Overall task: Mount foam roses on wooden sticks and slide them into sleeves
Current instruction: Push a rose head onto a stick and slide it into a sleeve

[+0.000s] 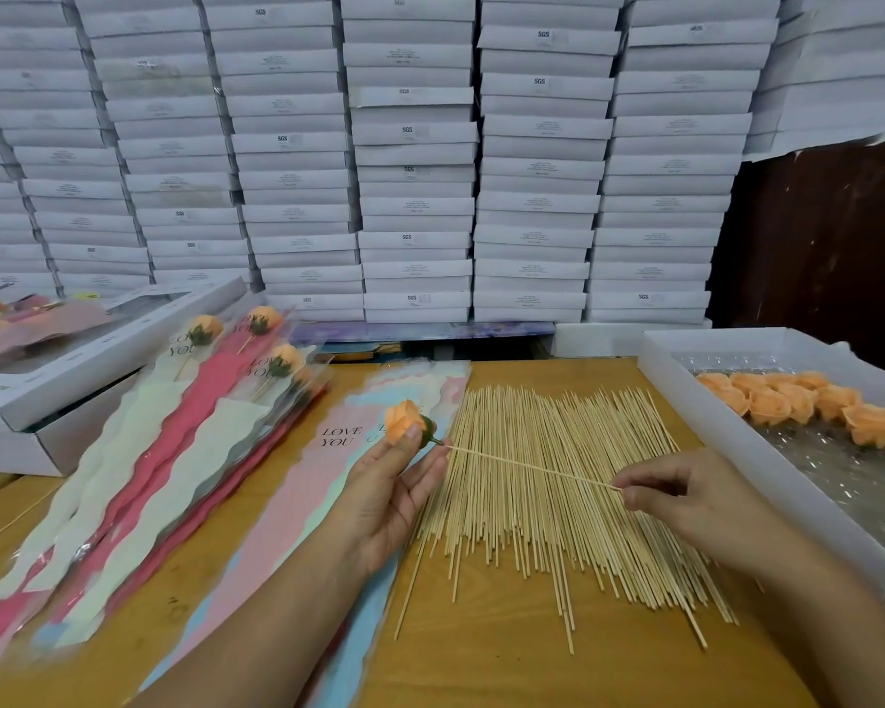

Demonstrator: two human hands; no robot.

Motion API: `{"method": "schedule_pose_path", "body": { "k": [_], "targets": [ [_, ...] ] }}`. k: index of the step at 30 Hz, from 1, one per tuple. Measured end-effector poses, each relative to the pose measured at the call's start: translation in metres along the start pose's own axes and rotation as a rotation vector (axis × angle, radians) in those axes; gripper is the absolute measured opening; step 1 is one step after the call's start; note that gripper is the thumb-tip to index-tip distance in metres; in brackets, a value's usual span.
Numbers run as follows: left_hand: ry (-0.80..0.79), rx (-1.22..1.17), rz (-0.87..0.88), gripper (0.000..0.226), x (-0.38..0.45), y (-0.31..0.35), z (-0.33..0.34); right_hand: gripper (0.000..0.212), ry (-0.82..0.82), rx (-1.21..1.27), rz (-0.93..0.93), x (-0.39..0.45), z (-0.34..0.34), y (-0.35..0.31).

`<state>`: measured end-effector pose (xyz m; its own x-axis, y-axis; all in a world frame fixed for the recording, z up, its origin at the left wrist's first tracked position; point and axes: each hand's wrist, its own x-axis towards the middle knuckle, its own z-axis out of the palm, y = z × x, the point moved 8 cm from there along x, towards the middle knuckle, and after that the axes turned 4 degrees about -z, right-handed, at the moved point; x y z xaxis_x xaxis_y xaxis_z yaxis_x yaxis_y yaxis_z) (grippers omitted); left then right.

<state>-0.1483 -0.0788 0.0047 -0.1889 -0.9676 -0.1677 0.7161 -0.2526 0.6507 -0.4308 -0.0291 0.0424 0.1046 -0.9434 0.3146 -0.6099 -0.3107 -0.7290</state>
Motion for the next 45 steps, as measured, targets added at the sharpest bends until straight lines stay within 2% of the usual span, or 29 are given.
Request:
{"method": "schedule_pose_path", "body": {
  "k": [11,23,29,32,42,45],
  "targets": [
    [-0.002,-0.003,0.004,0.047,-0.002,0.0,0.001,0.027,-0.001,-0.013,0.032,-0.001,0.001,-0.004],
    [0.0,0.01,-0.002,0.04,-0.003,0.0,0.001,0.028,-0.018,-0.011,0.045,-0.002,0.002,-0.002],
    [-0.001,0.01,0.005,0.04,-0.002,0.0,0.001,0.047,-0.021,-0.031,0.015,0.0,0.002,-0.001],
    [-0.003,0.017,0.007,0.039,-0.002,0.0,0.001,0.049,-0.027,-0.038,0.006,0.001,0.003,0.0],
    [0.022,-0.024,-0.004,0.04,-0.001,0.0,-0.003,0.012,0.0,-0.077,0.025,0.0,0.012,-0.005],
    [0.023,-0.057,-0.009,0.045,-0.002,0.0,-0.003,0.01,0.007,-0.077,0.031,-0.001,0.013,-0.005]
  ]
}}
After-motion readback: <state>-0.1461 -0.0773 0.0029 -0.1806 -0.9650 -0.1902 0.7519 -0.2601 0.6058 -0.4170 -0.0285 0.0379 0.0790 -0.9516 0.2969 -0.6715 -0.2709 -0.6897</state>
